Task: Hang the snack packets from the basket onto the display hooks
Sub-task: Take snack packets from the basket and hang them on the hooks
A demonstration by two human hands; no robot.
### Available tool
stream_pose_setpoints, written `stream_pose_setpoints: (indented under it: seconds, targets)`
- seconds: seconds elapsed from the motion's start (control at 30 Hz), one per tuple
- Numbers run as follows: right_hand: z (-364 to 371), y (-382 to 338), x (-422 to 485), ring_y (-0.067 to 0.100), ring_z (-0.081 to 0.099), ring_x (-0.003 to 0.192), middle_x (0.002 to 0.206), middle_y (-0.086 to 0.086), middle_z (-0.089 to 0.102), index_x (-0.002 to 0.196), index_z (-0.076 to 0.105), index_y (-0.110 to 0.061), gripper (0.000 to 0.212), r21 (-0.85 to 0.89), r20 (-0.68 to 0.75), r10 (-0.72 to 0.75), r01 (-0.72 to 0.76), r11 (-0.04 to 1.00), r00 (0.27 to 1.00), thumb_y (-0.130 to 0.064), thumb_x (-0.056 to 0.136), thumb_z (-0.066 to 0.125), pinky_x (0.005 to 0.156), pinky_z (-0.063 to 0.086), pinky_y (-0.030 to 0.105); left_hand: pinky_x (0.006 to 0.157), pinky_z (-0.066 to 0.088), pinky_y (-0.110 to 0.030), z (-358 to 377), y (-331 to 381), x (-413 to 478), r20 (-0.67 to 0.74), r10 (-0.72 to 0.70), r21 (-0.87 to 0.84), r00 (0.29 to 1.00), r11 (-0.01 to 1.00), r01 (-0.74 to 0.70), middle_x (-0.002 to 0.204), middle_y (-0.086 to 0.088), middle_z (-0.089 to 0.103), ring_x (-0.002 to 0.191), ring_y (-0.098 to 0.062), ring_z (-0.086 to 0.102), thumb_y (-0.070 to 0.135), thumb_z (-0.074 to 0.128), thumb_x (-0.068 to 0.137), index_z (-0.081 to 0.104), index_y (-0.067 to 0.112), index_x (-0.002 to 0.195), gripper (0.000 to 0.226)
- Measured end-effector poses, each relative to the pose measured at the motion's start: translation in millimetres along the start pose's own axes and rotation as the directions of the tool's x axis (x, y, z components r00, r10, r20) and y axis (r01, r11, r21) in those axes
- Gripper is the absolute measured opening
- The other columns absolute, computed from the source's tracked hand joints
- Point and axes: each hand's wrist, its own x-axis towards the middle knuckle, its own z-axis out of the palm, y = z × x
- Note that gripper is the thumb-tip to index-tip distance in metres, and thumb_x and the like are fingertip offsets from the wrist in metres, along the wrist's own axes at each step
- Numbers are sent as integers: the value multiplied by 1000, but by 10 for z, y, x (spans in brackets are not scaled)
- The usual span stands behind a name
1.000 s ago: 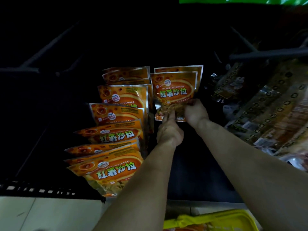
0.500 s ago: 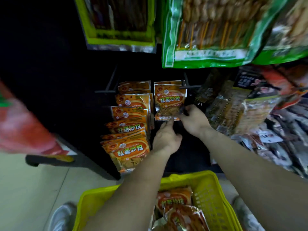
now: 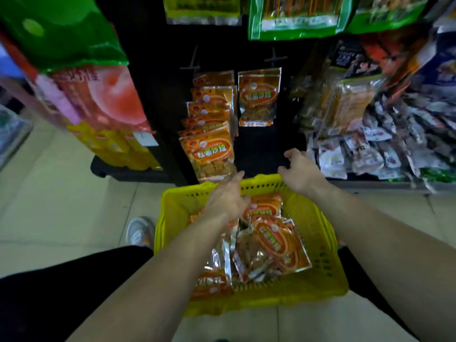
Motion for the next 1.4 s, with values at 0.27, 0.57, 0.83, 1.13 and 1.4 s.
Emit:
stream_pose_setpoints:
  seconds: [0.27,0.57,0.83,1.13,1.4]
  targets:
    - [869,521,-385,43,51,123,138,21,45,138,42,-9,52,-188,229,50,-6,982,972,-31,93,57,101,45,46,104,41,-47,690,-600,-290,205,-93,196,974,979,53,158,-2,35,135,-33,45,44,56,91,31,31,152,67]
    - [1498,1024,-102,41,51,124,140,21,46,145,35,-12,64,-259,361,239,-150,954,901,-33,92,62,103,45,47,104,38,-45,1279,-1045,107,288,-157,273,945,959,76,150,-6,47,128,-34,51,56,55,91,36,30,151,68]
    - [1799,1200,-73,36,60,115,126,13,62,133,46,-19,42,-206,326,192,-129,970,926,-28,94,57,93,51,44,100,46,-43,1645,-1085,439,330,-52,121,942,993,12,134,-2,60,122,-29,54,50,65,87,51,29,138,57]
    - [1492,1027,59,25,66,101,112,0,69,116,60,-26,27,-13,399,-11,17,1000,917,-28,90,68,82,55,38,74,51,-31,1594,-1015,445,278,-115,-213,954,961,178,106,7,67,95,-19,64,41,79,81,56,30,126,51]
    - [1508,1126,133,36,58,116,130,20,60,137,51,-15,38,-20,253,153,-152,988,955,-28,101,46,89,43,35,76,51,-35,1370,-1291,383,186,-222,-174,957,951,255,92,0,68,87,-24,64,43,64,94,61,26,93,17]
